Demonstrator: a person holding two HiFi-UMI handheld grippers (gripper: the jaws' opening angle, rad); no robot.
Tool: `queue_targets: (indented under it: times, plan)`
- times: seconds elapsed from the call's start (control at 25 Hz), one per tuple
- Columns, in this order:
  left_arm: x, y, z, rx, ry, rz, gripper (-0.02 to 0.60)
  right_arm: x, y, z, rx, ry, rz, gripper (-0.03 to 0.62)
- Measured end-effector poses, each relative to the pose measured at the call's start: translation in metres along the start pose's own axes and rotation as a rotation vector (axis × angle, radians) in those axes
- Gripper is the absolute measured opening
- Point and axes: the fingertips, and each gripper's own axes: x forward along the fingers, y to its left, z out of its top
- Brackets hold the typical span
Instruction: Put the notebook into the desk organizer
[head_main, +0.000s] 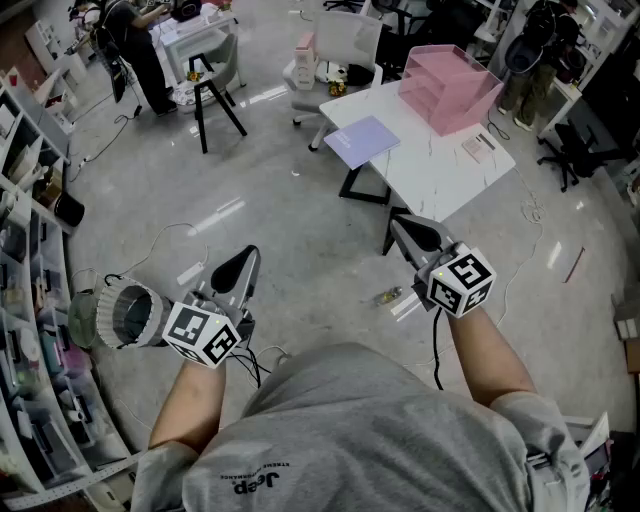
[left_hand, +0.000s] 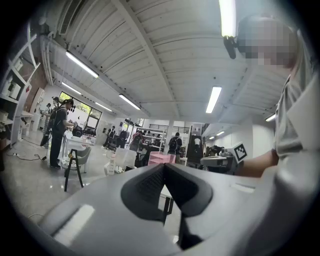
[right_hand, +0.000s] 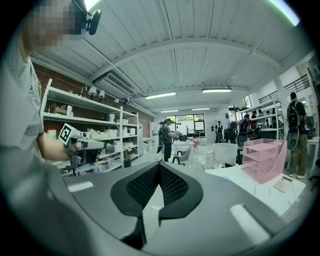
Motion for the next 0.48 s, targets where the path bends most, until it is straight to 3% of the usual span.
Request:
queue_targets:
  times: [0.48]
  plan:
    - [-0.0014,0.0001,0.0013,0.006,0.001,-0.004,0.057,0.0016,0.0026,0.0022,-0.003,-0.002,0.007,0.0]
